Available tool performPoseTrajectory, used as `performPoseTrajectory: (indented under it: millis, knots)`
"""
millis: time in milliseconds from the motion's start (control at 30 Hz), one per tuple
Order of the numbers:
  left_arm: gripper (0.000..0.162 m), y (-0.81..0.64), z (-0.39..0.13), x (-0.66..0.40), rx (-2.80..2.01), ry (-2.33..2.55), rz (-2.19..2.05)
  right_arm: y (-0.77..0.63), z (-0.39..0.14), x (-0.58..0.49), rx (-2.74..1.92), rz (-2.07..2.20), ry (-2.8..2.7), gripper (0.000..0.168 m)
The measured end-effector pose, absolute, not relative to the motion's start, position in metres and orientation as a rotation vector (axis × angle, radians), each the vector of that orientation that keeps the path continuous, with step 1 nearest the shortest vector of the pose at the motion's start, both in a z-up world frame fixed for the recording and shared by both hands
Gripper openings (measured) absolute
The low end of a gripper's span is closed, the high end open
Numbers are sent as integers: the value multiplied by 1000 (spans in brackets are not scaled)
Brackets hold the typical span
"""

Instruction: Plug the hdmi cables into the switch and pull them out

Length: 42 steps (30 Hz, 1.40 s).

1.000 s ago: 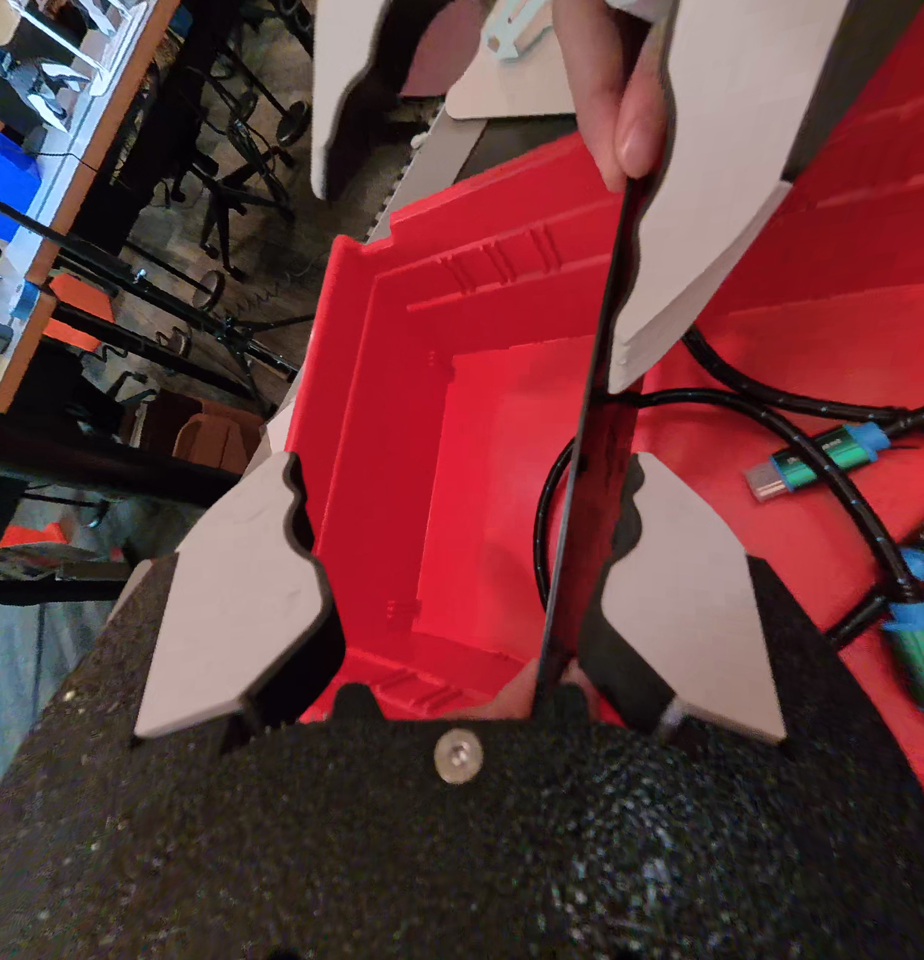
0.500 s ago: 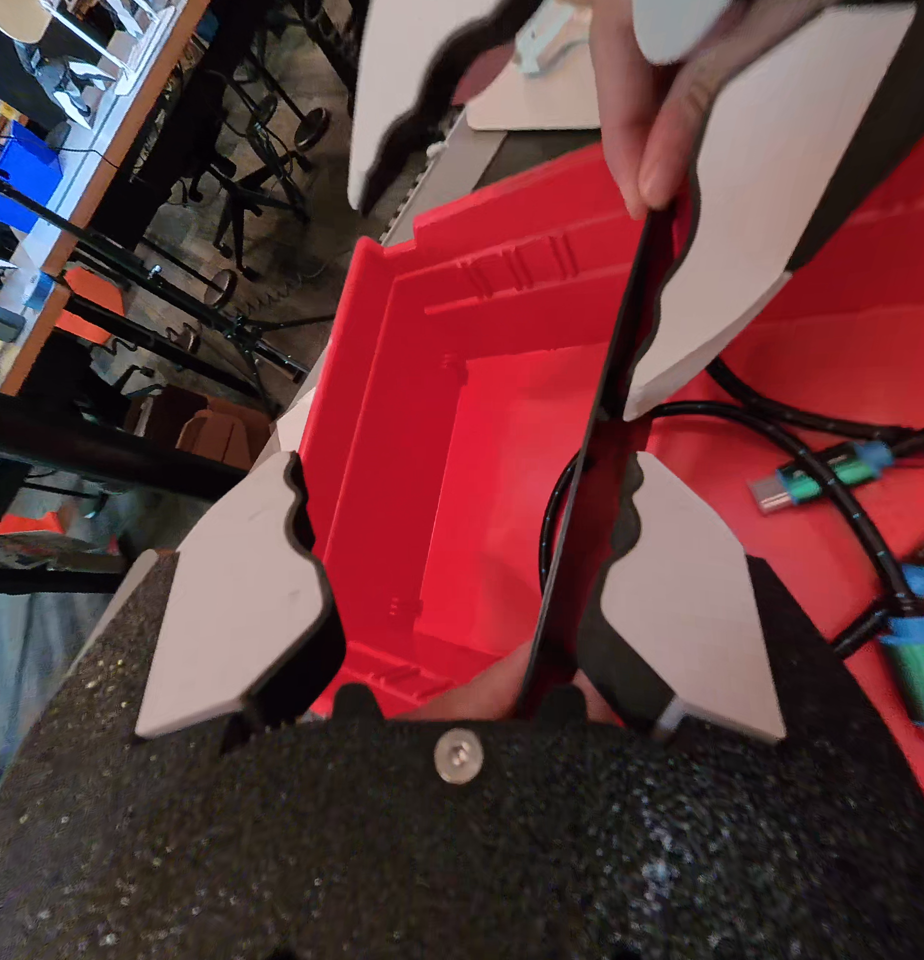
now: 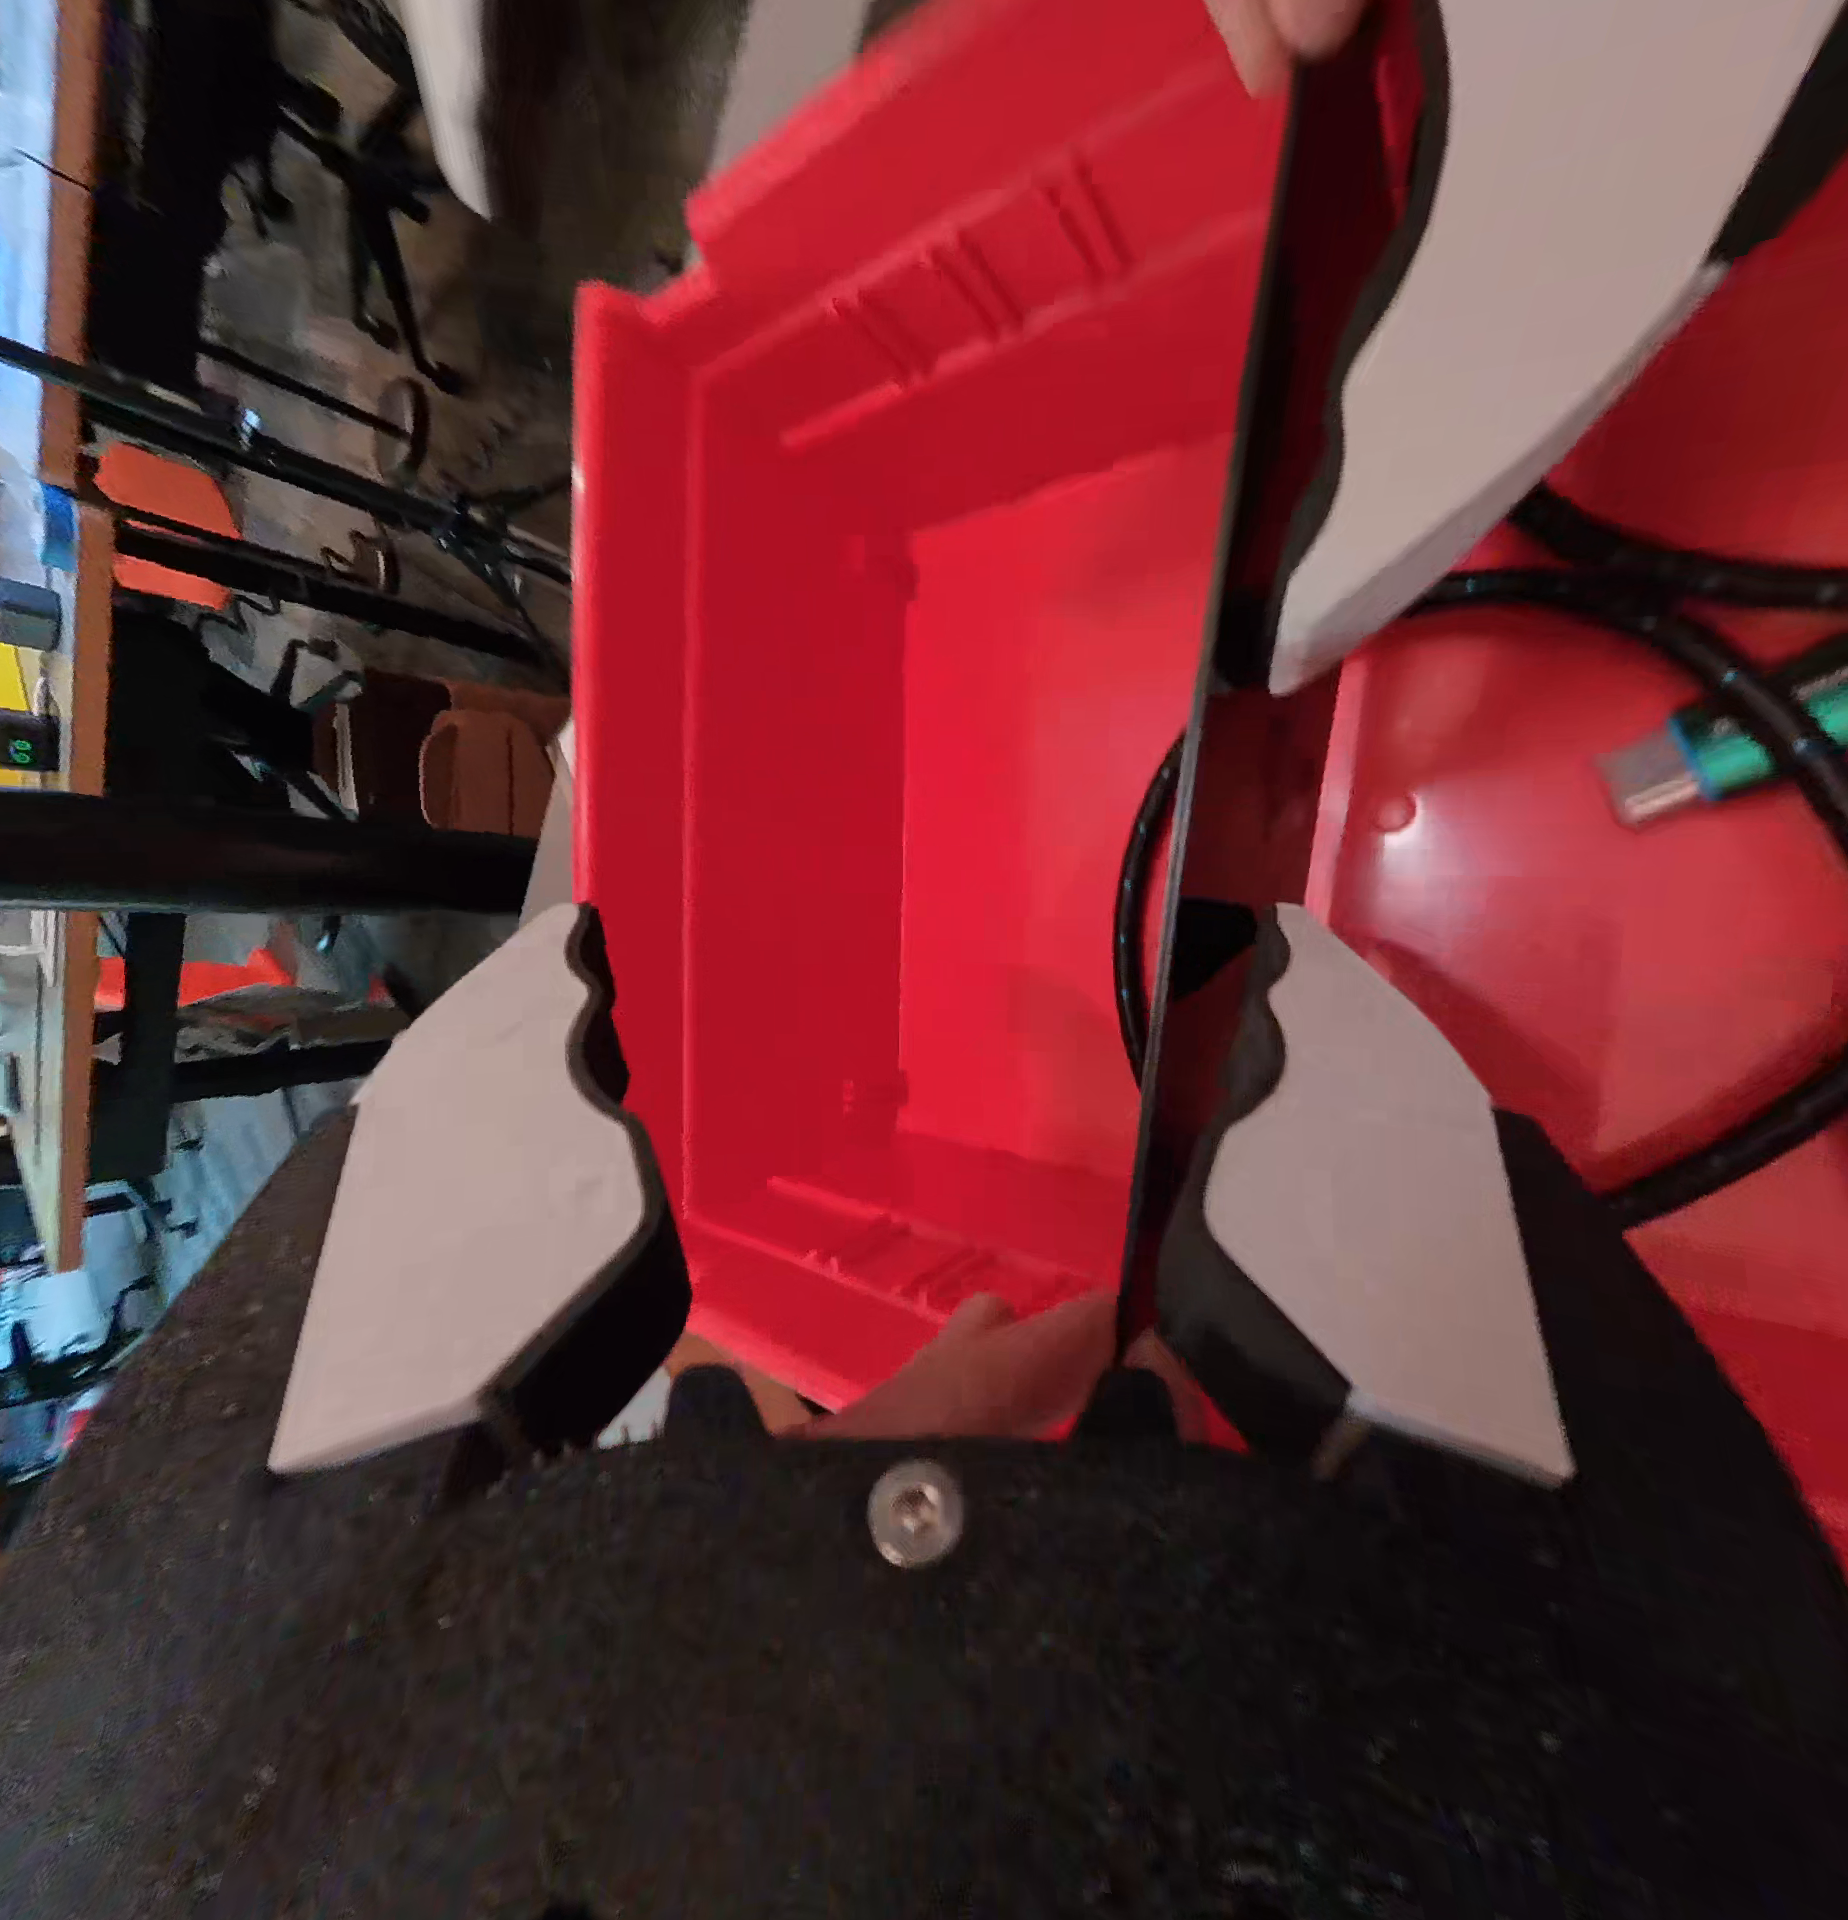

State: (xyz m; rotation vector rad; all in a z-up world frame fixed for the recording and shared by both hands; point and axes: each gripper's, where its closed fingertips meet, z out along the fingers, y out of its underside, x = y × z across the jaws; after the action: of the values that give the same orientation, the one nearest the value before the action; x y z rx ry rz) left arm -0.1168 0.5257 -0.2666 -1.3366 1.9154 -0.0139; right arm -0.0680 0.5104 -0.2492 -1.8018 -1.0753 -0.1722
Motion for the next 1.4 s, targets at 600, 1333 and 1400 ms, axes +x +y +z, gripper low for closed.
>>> performPoseTrajectory:
  millis: [600,1333,1400]
  knots:
    - [100,508,-231,-98,-1545,1444,-697,507,-236,-77,-1759,-12,-961,123]
    - [105,490,-237,-100,-1472,1564,-692,509,-242,-78,-1746,-112,-1007,140]
    - [105,491,-236,-100,-1456,1553,-681,510,-241,-77,-1734,-126,-1000,140]
